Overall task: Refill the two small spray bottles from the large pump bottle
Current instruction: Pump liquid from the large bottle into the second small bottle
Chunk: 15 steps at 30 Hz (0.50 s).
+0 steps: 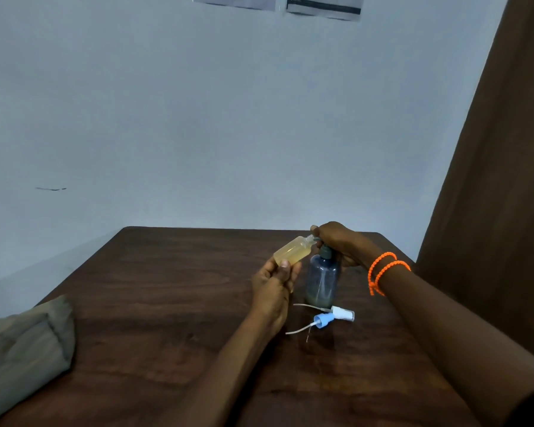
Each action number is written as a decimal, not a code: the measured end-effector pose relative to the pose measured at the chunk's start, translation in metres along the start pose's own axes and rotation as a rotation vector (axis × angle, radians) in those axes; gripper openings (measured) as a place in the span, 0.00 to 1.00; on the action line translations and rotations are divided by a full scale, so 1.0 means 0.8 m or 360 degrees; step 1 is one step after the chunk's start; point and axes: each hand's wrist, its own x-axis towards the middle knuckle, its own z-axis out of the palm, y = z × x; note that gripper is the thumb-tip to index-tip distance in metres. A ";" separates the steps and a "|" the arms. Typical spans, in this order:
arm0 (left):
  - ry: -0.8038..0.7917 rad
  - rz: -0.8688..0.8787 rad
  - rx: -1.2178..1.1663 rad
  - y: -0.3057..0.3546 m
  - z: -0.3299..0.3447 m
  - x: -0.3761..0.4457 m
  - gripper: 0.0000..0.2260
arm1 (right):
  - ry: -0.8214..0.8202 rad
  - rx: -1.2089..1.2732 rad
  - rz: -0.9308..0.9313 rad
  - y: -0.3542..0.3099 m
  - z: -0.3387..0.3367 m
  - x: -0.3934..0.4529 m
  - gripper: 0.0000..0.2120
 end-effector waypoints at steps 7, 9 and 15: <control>0.0021 -0.0038 -0.0032 0.001 -0.001 -0.004 0.13 | -0.0043 -0.0206 0.0042 -0.008 -0.007 -0.004 0.15; 0.0017 -0.0028 -0.0032 0.002 -0.002 -0.004 0.13 | -0.0047 -0.0176 0.0029 -0.007 -0.006 -0.002 0.16; 0.0017 -0.0047 -0.0025 0.003 0.000 -0.008 0.13 | -0.0006 -0.0172 -0.0028 -0.004 -0.002 -0.002 0.11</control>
